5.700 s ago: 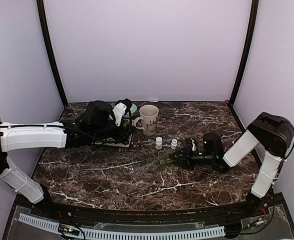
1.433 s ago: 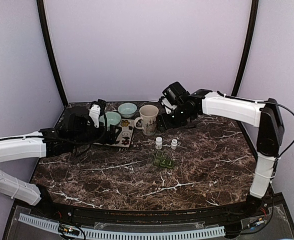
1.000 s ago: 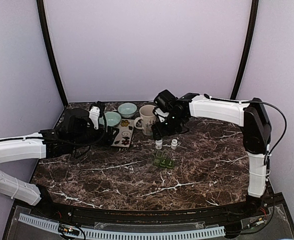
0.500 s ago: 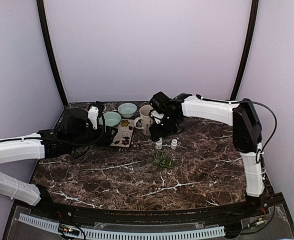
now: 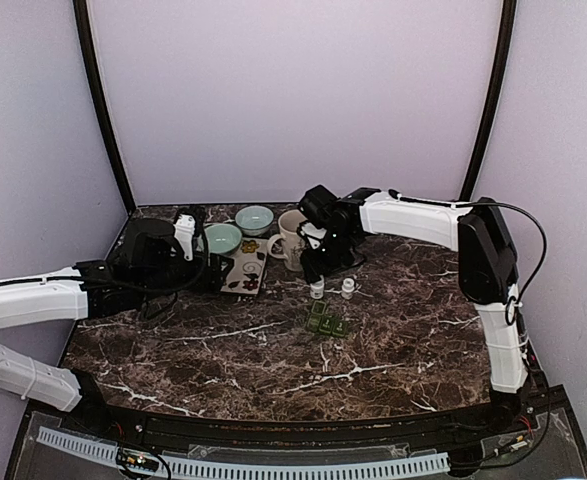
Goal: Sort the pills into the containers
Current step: Pick up the pill bottle from the center of the board.
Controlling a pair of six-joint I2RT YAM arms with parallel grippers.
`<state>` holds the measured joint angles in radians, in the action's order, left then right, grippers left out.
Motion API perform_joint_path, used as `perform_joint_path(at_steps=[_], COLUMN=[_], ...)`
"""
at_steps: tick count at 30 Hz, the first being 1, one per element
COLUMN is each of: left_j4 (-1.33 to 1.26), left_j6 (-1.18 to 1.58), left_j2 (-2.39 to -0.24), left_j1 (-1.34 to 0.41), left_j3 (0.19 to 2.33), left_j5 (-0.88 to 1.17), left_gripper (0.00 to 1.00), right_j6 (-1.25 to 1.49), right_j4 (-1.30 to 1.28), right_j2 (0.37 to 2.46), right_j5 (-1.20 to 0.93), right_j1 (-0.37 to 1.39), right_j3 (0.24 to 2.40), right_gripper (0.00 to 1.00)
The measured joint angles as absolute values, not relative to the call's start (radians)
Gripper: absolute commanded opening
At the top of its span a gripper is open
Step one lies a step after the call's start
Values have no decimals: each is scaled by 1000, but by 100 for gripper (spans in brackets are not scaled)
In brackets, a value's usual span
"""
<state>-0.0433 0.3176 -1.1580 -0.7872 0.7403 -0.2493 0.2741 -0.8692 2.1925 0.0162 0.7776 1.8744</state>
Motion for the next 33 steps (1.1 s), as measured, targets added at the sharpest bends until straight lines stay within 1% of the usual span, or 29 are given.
perform_joint_path(at_steps=[14, 25, 27, 30, 33], left_j4=[-4, 2, 2, 2, 2], left_j6=[341, 348, 348, 348, 348], left_j2=[-1110, -1093, -1093, -1095, -1099], left_j1=[-787, -787, -787, -787, -787], left_j3=[720, 712, 712, 712, 712], left_j5=[-263, -282, -282, -282, -281], left_gripper=[76, 75, 75, 75, 75], right_j6=[271, 292, 298, 308, 319], right_j4=[-855, -791, -781, -770, -753], right_j2=[2201, 2103, 2084, 2072, 2072], right_j5=[4, 30, 31, 31, 27], right_j1=[776, 776, 776, 776, 776], right_j3=[1880, 1748, 1731, 1721, 1710], right_gripper=[52, 52, 51, 45, 44])
